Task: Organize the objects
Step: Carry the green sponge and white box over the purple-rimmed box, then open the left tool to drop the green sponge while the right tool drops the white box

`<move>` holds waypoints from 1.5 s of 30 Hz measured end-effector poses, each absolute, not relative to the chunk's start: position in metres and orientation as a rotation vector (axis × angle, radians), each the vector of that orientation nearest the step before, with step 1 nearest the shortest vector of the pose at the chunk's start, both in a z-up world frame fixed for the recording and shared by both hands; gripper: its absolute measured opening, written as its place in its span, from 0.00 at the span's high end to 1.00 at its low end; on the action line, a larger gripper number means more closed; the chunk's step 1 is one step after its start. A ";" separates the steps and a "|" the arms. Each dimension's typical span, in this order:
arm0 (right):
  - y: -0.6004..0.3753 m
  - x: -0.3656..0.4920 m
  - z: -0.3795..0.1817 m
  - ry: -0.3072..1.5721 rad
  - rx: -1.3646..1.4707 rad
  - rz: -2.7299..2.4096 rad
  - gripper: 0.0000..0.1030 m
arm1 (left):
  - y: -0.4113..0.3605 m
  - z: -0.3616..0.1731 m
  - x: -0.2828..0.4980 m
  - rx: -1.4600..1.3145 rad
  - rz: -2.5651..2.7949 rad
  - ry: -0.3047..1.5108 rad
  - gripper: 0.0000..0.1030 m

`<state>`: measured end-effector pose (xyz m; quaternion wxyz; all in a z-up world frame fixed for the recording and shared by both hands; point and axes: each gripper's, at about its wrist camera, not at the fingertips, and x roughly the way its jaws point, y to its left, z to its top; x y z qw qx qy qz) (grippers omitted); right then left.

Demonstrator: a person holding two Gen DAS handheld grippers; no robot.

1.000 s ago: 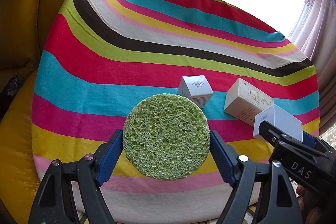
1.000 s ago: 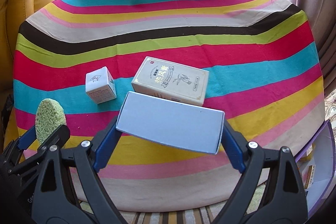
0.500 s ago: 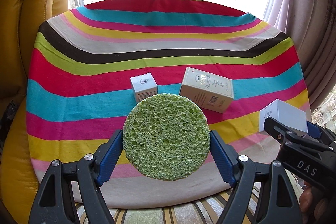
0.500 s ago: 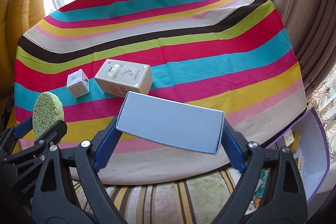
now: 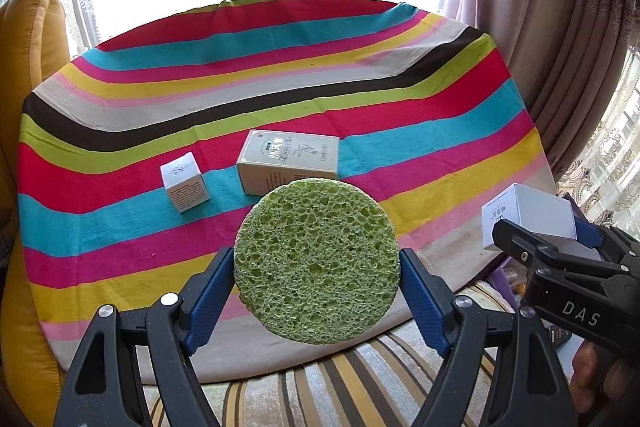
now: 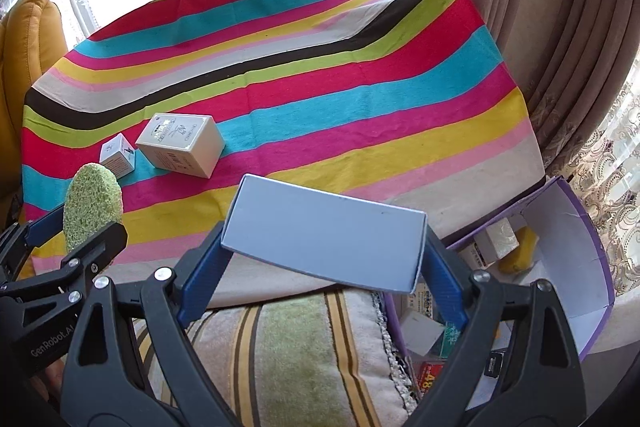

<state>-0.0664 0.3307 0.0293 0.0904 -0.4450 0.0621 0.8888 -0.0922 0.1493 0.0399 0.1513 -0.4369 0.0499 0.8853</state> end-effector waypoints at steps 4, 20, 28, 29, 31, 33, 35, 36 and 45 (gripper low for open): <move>0.354 -0.053 0.034 0.195 -1.298 2.625 0.12 | 0.171 0.043 -0.085 -1.235 2.497 0.167 0.21; 0.458 0.007 0.042 0.144 -1.211 2.500 0.12 | 0.264 0.049 -0.054 -1.176 2.319 0.296 0.21; 0.500 0.031 0.032 0.145 -1.219 2.434 0.12 | 0.307 0.046 -0.040 -1.151 2.228 0.366 0.21; 0.504 0.033 0.031 0.146 -1.217 2.427 0.12 | 0.311 0.046 -0.038 -1.149 2.219 0.373 0.21; 0.510 0.035 0.030 0.135 -1.219 2.418 0.12 | 0.320 0.045 -0.036 -1.145 2.203 0.385 0.21; 0.516 0.037 0.029 0.136 -1.216 2.415 0.12 | 0.330 0.044 -0.034 -1.138 2.187 0.395 0.21; 0.521 0.038 0.028 0.142 -1.213 2.413 0.12 | 0.339 0.044 -0.032 -1.135 2.163 0.396 0.21; 0.523 0.039 0.028 0.146 -1.215 2.415 0.11 | 0.343 0.044 -0.031 -1.133 2.149 0.393 0.21; 0.531 0.041 0.021 0.187 -1.243 2.418 0.09 | 0.367 0.038 -0.029 -1.109 2.085 0.374 0.17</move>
